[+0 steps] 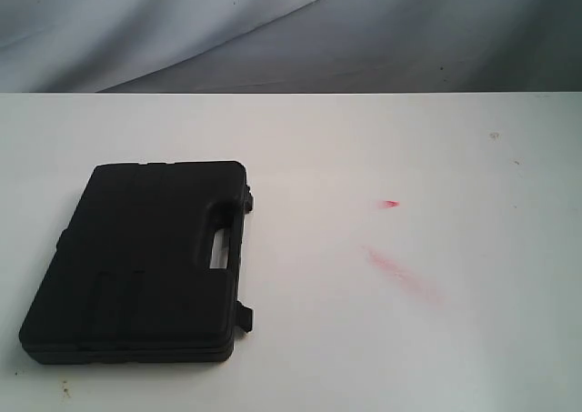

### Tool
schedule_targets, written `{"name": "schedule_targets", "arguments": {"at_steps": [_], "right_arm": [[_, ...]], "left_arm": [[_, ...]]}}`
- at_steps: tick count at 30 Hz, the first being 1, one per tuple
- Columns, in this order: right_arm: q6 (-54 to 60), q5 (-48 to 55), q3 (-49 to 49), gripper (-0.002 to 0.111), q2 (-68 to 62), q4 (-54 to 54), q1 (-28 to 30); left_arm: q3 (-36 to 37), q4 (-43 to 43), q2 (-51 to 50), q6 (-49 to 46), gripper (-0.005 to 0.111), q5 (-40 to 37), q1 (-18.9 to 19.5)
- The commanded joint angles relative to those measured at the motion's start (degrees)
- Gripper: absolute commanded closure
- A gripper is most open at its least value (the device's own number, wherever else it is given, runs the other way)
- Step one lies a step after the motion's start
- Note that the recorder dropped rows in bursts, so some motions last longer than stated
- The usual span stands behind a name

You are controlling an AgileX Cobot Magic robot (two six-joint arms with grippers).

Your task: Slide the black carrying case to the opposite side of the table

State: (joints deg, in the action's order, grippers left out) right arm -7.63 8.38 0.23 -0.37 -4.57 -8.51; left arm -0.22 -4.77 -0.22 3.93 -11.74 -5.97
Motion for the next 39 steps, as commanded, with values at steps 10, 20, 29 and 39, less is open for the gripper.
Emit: {"name": "schedule_targets", "arguments": {"at_steps": [10,20,29,39], "right_arm": [[0.10,-0.20,-0.23,0.108,0.37,-0.54,0.44],[0.10,-0.20,-0.23,0.108,0.37,-0.54,0.44],[0.10,-0.20,-0.23,0.108,0.37,-0.54,0.44],[0.10,-0.20,-0.23,0.108,0.37,-0.54,0.44]], "left_arm": [[0.22,11.34,0.22,0.43,0.107,14.98,-0.29],[-0.81,15.68,0.22,0.53,0.107,4.39,-0.29],[-8.55,18.07,0.22,0.41,0.107,-3.69,-0.29],[-16.68,18.07,-0.38,0.08,0.107,-11.57,-0.29]]}}
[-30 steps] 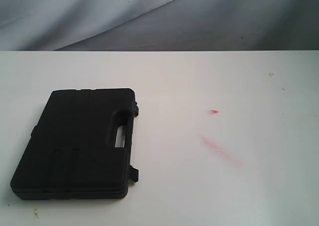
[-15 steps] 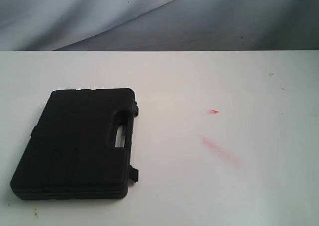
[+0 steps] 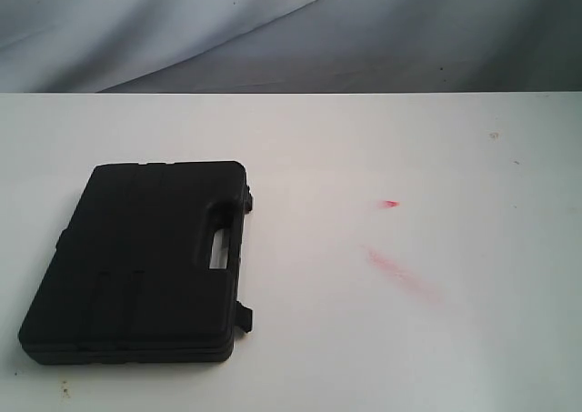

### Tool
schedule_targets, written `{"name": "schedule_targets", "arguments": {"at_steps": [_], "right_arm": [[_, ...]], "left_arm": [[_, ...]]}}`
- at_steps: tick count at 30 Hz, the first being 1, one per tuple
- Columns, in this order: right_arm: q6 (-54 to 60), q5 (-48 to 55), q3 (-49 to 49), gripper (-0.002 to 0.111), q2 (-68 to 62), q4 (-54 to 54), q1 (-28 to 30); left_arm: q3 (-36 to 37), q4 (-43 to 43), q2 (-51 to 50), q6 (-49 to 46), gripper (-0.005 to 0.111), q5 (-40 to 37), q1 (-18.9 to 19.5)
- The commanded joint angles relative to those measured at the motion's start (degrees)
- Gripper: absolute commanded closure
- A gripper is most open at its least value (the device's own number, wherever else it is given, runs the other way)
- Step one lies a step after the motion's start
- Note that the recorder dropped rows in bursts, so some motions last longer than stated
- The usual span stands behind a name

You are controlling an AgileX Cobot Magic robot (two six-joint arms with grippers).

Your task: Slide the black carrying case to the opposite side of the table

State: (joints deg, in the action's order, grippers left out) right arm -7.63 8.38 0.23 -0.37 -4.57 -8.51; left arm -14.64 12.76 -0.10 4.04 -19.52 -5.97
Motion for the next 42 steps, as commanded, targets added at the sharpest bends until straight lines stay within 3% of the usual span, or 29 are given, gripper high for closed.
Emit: {"name": "schedule_targets", "arguments": {"at_steps": [1,3,7,10,13,19,31,33,36,40,42], "right_arm": [[0.10,-0.20,-0.23,0.108,0.37,-0.54,0.44],[0.10,-0.20,-0.23,0.108,0.37,-0.54,0.44],[0.10,-0.20,-0.23,0.108,0.37,-0.54,0.44],[0.10,-0.20,-0.23,0.108,0.37,-0.54,0.44],[0.10,-0.20,-0.23,0.108,0.37,-0.54,0.44],[0.10,-0.20,-0.23,0.108,0.37,-0.54,0.44],[0.10,-0.20,-0.23,0.108,0.37,-0.54,0.44],[0.10,-0.20,-0.23,0.108,0.37,-0.54,0.44],[0.10,-0.20,-0.23,0.108,0.37,-0.54,0.44],[0.10,-0.20,-0.23,0.108,0.37,-0.54,0.44],[0.10,-0.20,-0.23,0.108,0.37,-0.54,0.44]], "left_arm": [[-2.90,0.54,-1.76,-0.10,0.107,-4.78,-0.29],[-3.87,3.05,-4.43,-3.21,0.107,-5.59,-0.29],[-6.62,16.82,-11.15,-16.65,0.107,-7.41,-0.29],[-8.49,20.77,-15.72,-19.34,0.107,-9.18,-0.29],[-10.52,20.49,-19.55,-18.63,0.107,-12.07,-0.29],[-16.76,10.48,-26.33,-6.78,0.107,-19.77,-0.29],[-30.44,4.19,-42.05,-6.68,0.107,-35.00,-0.70],[-33.01,0.29,-45.12,-6.13,0.107,-36.56,-4.56],[-36.15,-4.73,-51.81,0.39,0.107,-36.71,-14.64],[-38.05,-8.86,-61.36,10.60,0.107,-29.48,-26.82],[-40.73,-9.00,-67.30,13.80,0.107,-26.97,-30.88]]}}
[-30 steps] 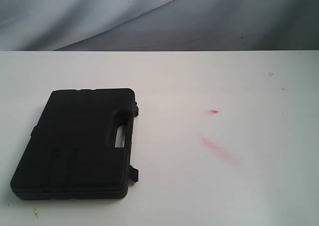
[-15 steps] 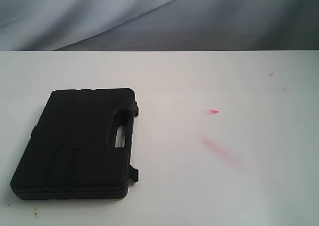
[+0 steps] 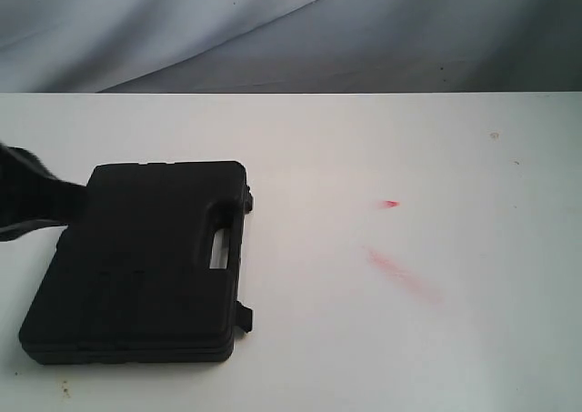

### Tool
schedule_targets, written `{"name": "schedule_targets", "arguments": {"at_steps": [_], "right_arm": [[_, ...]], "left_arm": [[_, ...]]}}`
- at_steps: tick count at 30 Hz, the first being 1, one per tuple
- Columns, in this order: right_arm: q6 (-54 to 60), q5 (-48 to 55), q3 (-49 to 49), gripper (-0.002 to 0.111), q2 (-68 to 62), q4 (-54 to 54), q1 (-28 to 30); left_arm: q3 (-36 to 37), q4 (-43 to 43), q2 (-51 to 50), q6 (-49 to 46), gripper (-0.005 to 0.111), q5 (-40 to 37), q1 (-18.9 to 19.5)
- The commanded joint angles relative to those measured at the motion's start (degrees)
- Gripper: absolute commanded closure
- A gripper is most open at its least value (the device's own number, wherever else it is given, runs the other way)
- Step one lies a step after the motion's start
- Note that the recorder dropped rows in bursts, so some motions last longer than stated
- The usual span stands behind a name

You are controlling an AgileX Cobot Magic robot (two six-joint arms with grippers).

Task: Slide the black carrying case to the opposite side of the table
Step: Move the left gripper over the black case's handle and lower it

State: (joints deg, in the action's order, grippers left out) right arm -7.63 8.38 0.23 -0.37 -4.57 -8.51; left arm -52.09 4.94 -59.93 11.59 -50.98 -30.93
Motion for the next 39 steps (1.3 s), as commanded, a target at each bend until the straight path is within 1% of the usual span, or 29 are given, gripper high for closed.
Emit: {"name": "schedule_targets", "arguments": {"at_steps": [1,4,12,17,19,25,31,39], "right_arm": [[0.10,-0.20,-0.23,0.108,0.37,-0.54,0.44],[0.10,-0.20,-0.23,0.108,0.37,-0.54,0.44],[0.10,-0.20,-0.23,0.108,0.37,-0.54,0.44],[0.10,-0.20,-0.23,0.108,0.37,-0.54,0.44],[0.10,-0.20,-0.23,0.108,0.37,-0.54,0.44],[0.10,-0.20,-0.23,0.108,0.37,-0.54,0.44],[0.10,-0.20,-0.23,0.108,0.37,-0.54,0.44],[0.10,-0.20,-0.23,0.108,0.37,-0.54,0.44]], "left_arm": [[-4.95,-1.32,-10.40,8.31,0.107,5.25,-7.33],[-9.93,-2.07,-18.87,13.54,0.107,6.39,-9.31],[-17.62,-1.86,-31.21,18.60,0.107,7.10,-9.31],[-20.72,-1.59,-35.19,20.06,0.107,7.07,-9.31],[-22.24,-1.15,-37.37,22.99,0.107,5.98,-8.98],[-26.76,-0.93,-42.83,23.08,0.107,3.72,-8.98],[-28.93,-1.20,-46.94,23.08,0.107,2.10,-8.98],[-29.58,-6.44,-49.13,26.90,0.107,0.99,-6.35]]}}
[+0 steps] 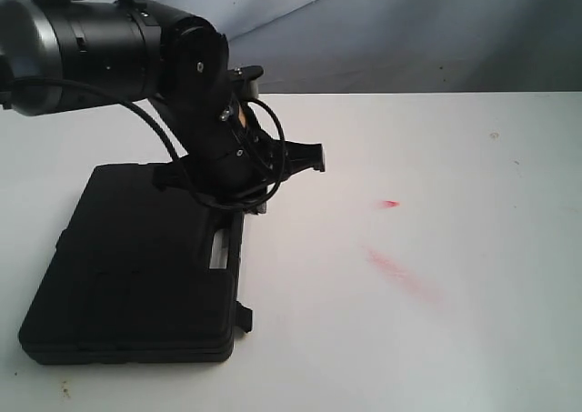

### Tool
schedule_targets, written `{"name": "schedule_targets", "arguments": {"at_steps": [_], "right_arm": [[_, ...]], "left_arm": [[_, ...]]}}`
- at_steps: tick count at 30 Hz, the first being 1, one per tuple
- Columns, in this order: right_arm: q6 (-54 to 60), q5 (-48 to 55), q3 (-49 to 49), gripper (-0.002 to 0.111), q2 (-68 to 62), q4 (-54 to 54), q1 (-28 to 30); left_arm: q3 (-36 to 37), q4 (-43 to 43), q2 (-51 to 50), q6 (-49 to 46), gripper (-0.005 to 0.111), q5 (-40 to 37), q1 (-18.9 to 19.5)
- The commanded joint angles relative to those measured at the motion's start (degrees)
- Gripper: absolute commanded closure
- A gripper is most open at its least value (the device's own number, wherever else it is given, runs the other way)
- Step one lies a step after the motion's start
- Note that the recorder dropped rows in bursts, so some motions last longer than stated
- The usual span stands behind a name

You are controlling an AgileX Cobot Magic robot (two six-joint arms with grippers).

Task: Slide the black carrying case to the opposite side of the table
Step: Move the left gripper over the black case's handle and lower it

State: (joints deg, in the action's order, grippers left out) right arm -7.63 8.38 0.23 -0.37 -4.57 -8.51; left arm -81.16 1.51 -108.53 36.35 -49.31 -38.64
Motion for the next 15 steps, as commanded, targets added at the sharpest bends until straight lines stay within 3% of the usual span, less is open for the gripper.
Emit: {"name": "schedule_targets", "arguments": {"at_steps": [1,15], "right_arm": [[0.10,-0.20,-0.23,0.108,0.37,-0.54,0.44],[0.10,-0.20,-0.23,0.108,0.37,-0.54,0.44]], "left_arm": [[-0.51,-3.46,-0.75,2.23,0.107,-1.18,1.67],[-0.51,-5.69,-4.47,2.23,0.106,-1.56,2.75]]}}
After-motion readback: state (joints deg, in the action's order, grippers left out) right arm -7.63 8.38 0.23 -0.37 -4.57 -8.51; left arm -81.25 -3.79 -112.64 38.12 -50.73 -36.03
